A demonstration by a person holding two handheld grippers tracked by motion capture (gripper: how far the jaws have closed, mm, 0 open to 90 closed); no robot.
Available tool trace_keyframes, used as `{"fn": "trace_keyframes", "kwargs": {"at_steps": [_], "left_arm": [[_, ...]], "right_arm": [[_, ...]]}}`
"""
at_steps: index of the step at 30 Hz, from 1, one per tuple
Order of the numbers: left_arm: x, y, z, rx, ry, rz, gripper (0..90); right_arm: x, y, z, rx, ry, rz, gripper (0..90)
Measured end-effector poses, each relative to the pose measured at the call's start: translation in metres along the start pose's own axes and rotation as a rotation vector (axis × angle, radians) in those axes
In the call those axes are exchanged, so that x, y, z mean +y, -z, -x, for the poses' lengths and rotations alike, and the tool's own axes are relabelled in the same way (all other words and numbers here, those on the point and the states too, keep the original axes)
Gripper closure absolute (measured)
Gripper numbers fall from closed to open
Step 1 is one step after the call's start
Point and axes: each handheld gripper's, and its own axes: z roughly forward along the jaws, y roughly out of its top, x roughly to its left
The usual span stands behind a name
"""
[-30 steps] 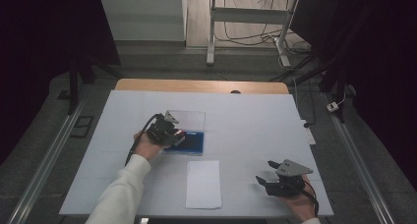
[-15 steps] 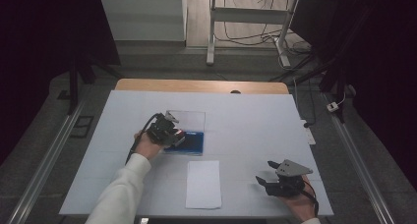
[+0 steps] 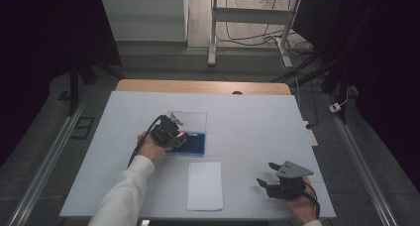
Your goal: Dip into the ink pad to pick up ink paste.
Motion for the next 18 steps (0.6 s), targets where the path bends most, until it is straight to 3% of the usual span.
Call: {"fn": "trace_keyframes", "kwargs": {"at_steps": [18], "left_arm": [[-0.0031, -0.0007, -0.0002, -0.001, 0.005, 0.021, 70.5]], "right_arm": [[-0.0008, -0.0011, 0.0006, 0.001, 0.002, -0.007, 28.2]]}}
